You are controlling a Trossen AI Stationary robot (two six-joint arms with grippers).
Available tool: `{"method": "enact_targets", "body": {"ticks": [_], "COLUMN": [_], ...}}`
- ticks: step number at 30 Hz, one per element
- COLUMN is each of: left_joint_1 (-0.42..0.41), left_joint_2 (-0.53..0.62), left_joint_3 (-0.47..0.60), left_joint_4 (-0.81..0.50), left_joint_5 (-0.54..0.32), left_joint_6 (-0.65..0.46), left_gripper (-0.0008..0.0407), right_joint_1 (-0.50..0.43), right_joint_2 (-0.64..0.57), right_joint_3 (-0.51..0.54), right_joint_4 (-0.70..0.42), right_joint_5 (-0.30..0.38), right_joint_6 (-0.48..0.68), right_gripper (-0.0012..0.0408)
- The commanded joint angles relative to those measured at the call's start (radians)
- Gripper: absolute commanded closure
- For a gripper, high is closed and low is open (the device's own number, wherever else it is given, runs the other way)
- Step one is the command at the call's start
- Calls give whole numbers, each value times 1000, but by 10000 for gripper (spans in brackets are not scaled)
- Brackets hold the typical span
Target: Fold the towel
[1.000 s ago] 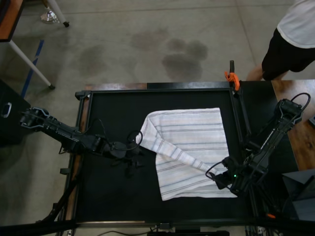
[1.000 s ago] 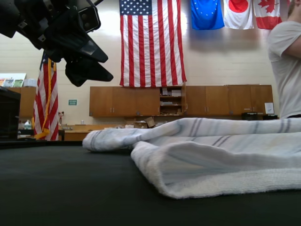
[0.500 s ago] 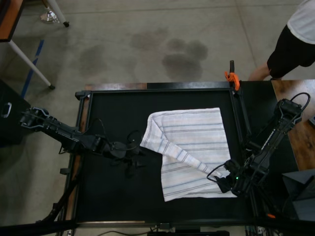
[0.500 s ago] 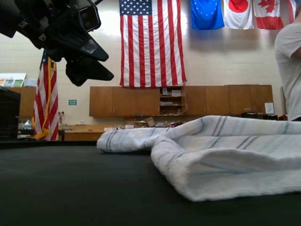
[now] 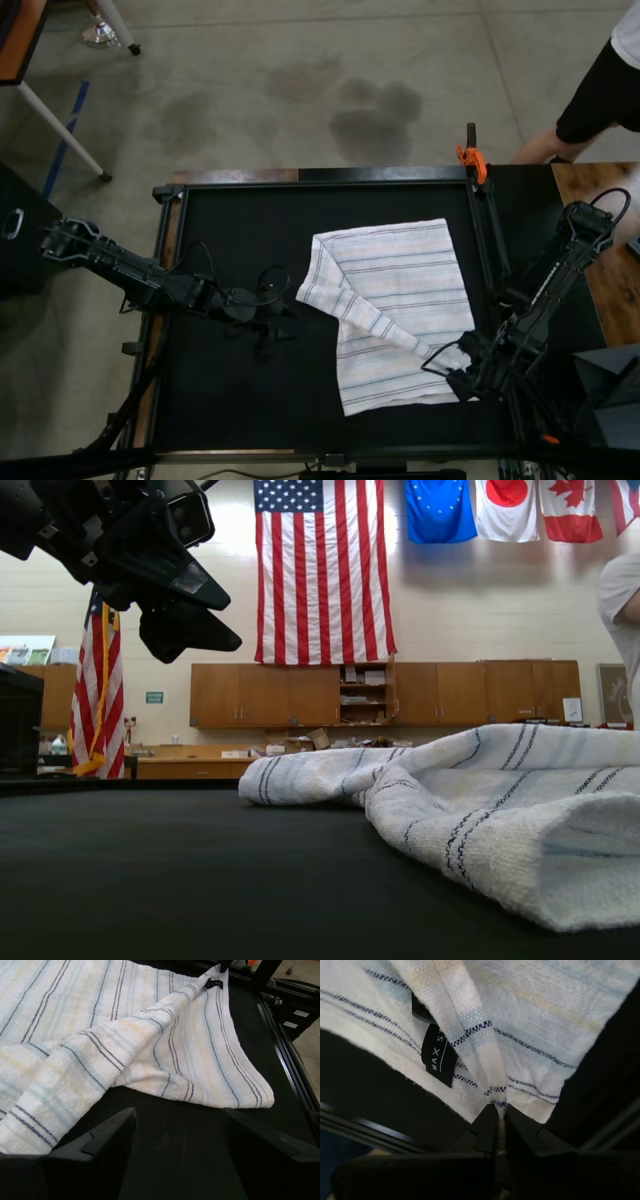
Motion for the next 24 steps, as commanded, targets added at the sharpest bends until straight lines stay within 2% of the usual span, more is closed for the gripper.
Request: {"method": "enact_targets", "body": {"ticks": [1, 5, 11, 16, 18, 20, 24], "left_joint_1": [0, 0, 0, 0, 0, 3, 11], "left_joint_2": [0, 0, 0, 3, 19, 45, 121], "left_joint_3": [0, 0, -6, -8, -9, -9, -9], "left_joint_4": [0, 0, -3, -64, -75, -75, -76], "left_joint_5": [-1, 0, 11, 14, 13, 10, -76], "left_joint_6": [1, 1, 0, 0, 0, 1, 1], "left_gripper": [163, 163, 163, 163, 163, 163, 163], "right_joint_1": [0, 0, -1, -6, -17, -30, -57], "right_joint_2": [0, 0, 0, 0, 0, 0, 0], "right_joint_3": [-1, -1, -1, -1, -1, 3, 31], "right_joint_4": [-3, -23, -117, -177, -169, -160, -160], "right_joint_5": [2, 2, 2, 14, 56, 128, 352], "right_joint_6": [11, 26, 40, 68, 67, 65, 40], "right_gripper": [391, 352, 258, 202, 194, 193, 199]}}
